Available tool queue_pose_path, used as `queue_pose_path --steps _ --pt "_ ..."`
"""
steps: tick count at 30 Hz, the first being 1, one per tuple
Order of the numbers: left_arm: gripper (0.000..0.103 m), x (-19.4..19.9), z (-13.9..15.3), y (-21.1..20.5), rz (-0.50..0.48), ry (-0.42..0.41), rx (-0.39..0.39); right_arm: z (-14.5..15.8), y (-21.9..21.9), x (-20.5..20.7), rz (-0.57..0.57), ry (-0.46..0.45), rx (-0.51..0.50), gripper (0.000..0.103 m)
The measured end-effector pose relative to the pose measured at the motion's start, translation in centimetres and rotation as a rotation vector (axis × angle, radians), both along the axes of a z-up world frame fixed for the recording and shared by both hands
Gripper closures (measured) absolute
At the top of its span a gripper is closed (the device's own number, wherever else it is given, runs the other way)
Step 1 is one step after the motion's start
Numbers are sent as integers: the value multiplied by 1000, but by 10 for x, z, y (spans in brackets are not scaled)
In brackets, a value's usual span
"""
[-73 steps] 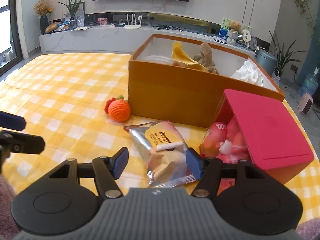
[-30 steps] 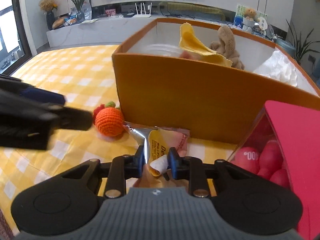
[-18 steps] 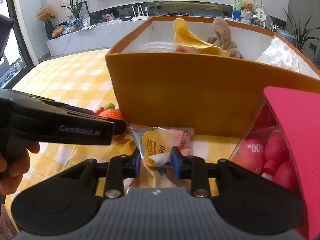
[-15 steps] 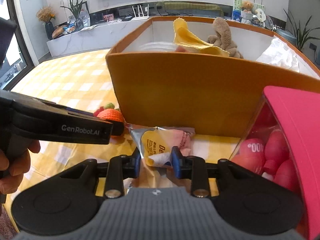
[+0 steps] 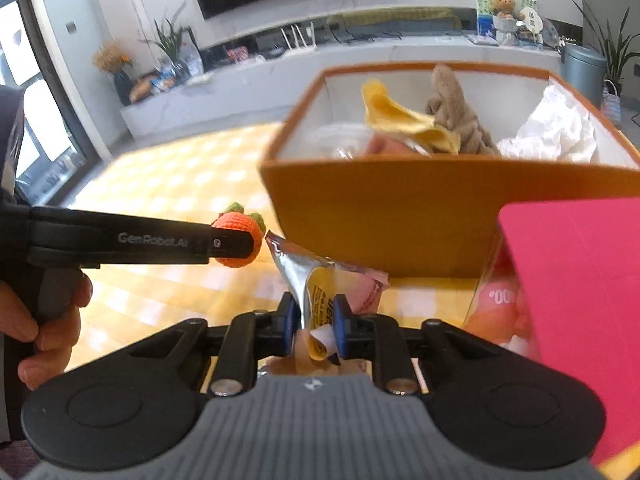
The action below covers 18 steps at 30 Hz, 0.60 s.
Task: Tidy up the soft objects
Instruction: 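Grasp the crocheted orange fruit with the left gripper while the right gripper holds the snack packet, then carry the crocheted fruit and snack packet over the orange box with both grippers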
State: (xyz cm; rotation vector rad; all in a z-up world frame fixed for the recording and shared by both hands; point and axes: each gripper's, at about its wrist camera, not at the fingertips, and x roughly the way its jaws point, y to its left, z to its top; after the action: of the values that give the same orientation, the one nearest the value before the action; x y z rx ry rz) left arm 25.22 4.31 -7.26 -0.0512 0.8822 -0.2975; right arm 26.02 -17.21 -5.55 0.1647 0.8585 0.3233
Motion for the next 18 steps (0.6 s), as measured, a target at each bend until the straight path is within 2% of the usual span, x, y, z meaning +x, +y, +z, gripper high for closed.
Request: queue_pose_path --steps 7,10,15,18 --pt "55 -29 53 -10 -41 -93 4 44 -23 -27 -9 -62 82 87" --pt "55 -31 70 -21 -65 -120 -18 66 -38 -34 -22 -102 106 87" --pt "55 -28 91 -56 -140 -170 -10 102 -72 -26 -54 -165 118 87" --pt "55 -14 96 -81 -182 -164 -26 119 -95 -11 -89 -186 107 87"
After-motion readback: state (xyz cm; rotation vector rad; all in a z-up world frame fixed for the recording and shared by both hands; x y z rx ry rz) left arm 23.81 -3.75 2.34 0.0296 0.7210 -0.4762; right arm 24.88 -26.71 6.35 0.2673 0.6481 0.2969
